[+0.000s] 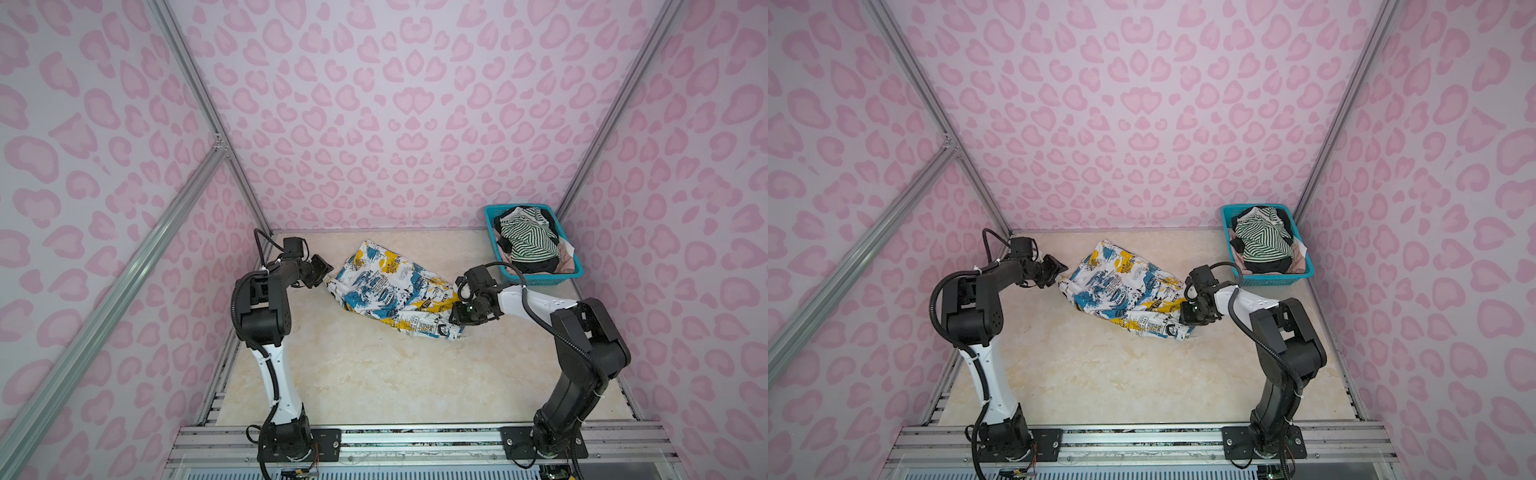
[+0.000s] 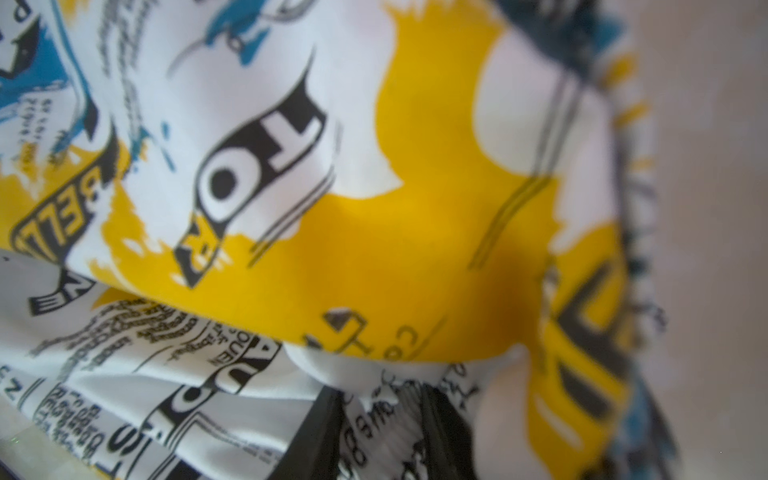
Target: Fold and stack the mixed laundry pile
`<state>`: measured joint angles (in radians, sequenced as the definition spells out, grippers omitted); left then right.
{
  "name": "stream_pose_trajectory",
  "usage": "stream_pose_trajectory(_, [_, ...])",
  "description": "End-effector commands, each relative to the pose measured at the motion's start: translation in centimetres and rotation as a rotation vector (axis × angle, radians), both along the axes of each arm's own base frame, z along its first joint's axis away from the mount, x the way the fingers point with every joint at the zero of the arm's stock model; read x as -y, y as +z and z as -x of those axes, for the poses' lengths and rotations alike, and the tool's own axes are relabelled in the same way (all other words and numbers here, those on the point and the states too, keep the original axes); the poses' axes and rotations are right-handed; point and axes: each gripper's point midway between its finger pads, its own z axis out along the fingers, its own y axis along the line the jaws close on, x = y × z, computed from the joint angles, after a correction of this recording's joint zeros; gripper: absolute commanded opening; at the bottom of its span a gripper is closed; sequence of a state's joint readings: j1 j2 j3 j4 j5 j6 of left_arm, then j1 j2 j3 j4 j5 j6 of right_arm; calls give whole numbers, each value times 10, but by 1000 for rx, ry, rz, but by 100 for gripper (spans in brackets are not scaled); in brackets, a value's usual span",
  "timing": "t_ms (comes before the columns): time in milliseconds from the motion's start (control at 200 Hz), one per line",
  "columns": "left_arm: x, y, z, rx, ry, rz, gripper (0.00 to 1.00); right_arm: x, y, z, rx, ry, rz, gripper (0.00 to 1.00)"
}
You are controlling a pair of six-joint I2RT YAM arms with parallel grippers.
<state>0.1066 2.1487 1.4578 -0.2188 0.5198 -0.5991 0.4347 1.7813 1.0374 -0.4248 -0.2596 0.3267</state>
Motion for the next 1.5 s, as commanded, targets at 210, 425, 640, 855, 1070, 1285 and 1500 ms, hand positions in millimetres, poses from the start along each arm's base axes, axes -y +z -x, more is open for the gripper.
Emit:
stream_pose_trajectory(210, [-36,73,43,16,-41,-247,62,14,-16,102,-280,199,164,34])
stream_pose_trajectory(425, [26,124,50,169,-340,-217,64,27,-1,122,-241,162,184,34])
stream_pose_trajectory(640, [131,83,76,112,-600,-145,54,40,17,100,-142,7,115,34])
stream_pose_trajectory(855, [165,16,110,-61,-597,-182,41,59,13,90,-133,-99,64,33])
stream_pose_trajectory(1070, [142,-16,141,-199,-460,-216,37,64,0,67,-140,-180,-19,33])
stream_pose_trajectory(1285, [132,-27,183,-259,-383,-176,32,72,-10,22,-126,-218,-25,37])
stream_pose_trajectory(1500, [118,-24,217,-273,-313,-184,31,69,20,7,-81,-145,-49,57])
